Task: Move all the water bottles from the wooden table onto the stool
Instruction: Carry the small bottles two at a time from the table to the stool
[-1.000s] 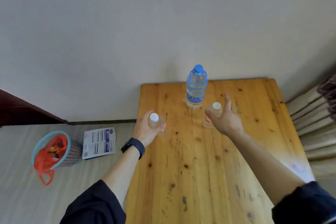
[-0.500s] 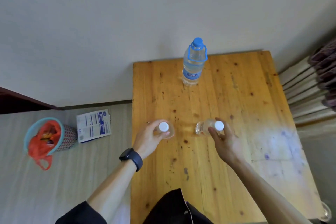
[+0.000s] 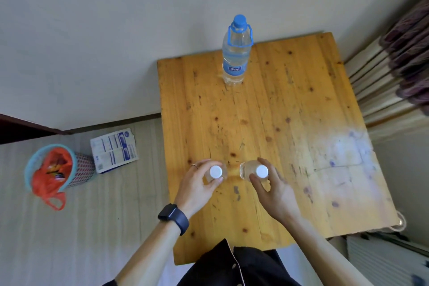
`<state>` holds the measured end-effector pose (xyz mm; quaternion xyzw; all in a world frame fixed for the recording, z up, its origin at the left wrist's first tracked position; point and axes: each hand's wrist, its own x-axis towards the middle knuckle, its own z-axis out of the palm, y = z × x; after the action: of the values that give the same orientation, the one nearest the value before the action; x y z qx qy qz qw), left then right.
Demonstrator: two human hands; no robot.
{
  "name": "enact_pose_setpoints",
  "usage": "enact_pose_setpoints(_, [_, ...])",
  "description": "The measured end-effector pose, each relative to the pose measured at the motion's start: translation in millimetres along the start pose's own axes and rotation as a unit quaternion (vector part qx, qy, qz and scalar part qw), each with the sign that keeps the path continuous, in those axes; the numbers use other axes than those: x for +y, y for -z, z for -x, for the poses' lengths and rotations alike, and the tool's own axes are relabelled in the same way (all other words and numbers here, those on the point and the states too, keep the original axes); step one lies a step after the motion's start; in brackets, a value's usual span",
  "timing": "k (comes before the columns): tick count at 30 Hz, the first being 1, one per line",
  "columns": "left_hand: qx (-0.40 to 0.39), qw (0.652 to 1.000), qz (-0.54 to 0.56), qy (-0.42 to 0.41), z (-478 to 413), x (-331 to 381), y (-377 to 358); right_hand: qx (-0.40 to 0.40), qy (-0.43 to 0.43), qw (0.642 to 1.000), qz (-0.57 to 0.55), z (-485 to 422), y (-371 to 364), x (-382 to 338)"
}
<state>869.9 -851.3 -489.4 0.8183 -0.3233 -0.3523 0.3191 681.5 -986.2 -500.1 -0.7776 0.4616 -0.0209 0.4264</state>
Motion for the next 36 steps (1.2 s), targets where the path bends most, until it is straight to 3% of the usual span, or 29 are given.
enact_pose_setpoints(13, [0.061, 0.987, 0.096, 0.116, -14.5, -5.5, -47.5, -0.007, -0.027, 0.997, -0.069, -24.6, -17.5, 1.7])
enact_pose_setpoints(16, [0.095, 0.985, 0.078, 0.119, -20.9, -6.9, -52.3, 0.002, -0.025, 0.998, -0.055, -28.1, -19.3, 4.6])
enact_pose_setpoints(21, [0.087, 0.989, 0.052, 0.105, -20.1, -3.8, -47.8, 0.023, -0.026, 0.998, -0.044, -27.3, -22.3, 4.6])
enact_pose_setpoints(25, [0.070, 0.994, 0.034, 0.081, -20.3, 4.1, -40.3, 0.046, -0.044, 0.996, -0.056, -18.4, -19.5, -1.6])
enact_pose_setpoints(30, [-0.002, 0.999, -0.045, -0.005, -13.4, 28.5, -39.4, 0.140, -0.080, 0.980, -0.114, 35.8, 1.0, 5.2])
enact_pose_setpoints(36, [-0.092, 0.982, -0.107, -0.123, 4.4, 77.3, -82.6, 0.272, -0.180, 0.931, -0.162, 125.1, 32.3, 31.6])
